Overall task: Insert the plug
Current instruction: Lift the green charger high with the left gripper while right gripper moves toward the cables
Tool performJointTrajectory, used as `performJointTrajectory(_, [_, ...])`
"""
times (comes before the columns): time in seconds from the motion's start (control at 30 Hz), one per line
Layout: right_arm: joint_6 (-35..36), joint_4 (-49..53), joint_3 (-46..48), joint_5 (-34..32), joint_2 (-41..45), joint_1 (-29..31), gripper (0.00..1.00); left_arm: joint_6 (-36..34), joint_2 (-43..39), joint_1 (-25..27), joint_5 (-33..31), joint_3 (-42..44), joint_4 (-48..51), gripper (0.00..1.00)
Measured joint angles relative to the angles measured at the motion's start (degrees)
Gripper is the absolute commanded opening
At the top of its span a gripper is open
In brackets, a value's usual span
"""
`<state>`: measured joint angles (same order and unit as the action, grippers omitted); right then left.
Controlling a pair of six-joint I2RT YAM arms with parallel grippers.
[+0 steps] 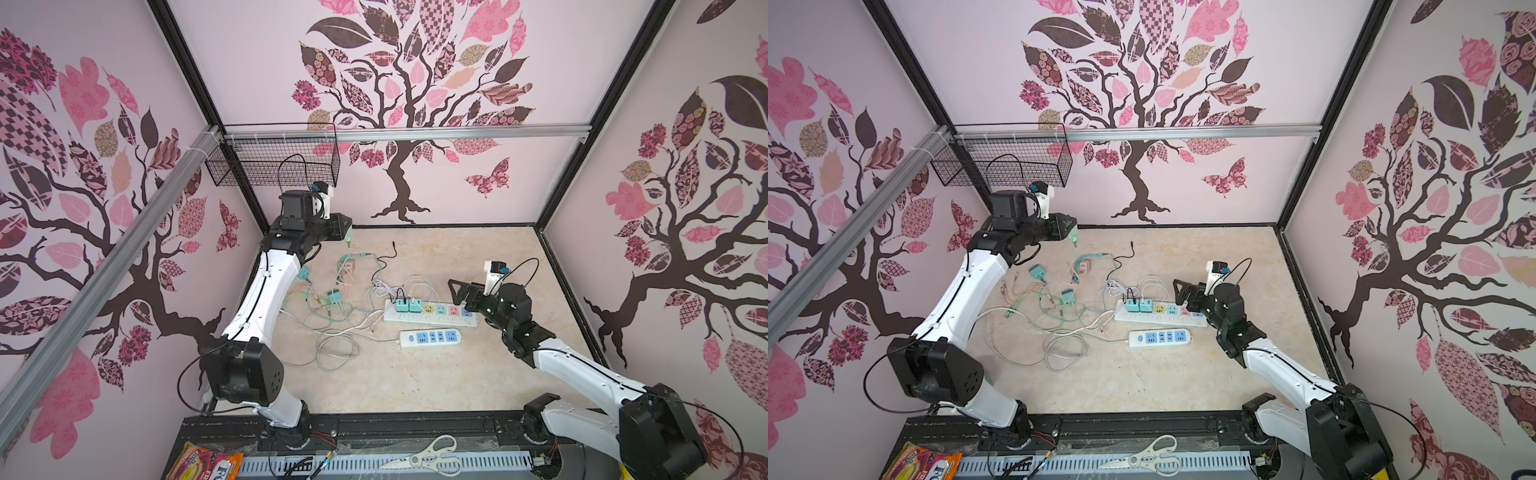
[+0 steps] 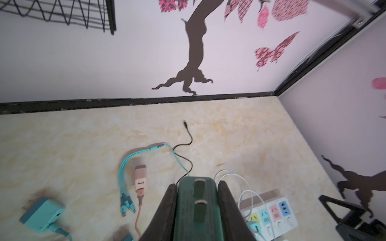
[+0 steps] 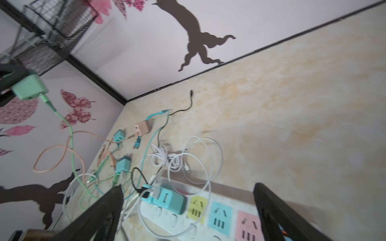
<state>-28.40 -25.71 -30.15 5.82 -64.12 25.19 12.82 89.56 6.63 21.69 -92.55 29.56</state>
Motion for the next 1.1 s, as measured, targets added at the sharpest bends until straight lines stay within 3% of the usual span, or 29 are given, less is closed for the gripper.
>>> performJointTrajectory(0.27, [10.86,-5.73,-8.15,8.13,-9.31,12.59,0.99,14.53,-5.92,-0.07,2.32,0.44,-6.40,0.00])
performJointTrajectory(0.53, [14.58,-8.26,-17.57,12.98,-21.99,16.39,0.97,29.97,-7.67,-2.38,8.70,-0.96,-16.61,0.00])
performJointTrajectory(0.87, [15.67,-6.08,-32.96,17.11,-31.82,16.41,0.94,30.36,-12.28,-2.58,10.34,-9.51,-19.65,0.00])
performJointTrajectory(1.1, [15.10,-5.60,-39.10,19.47,-36.59,17.42,0.93,25.64,-14.05,-2.56,8.13,-17.88,-20.06,0.00])
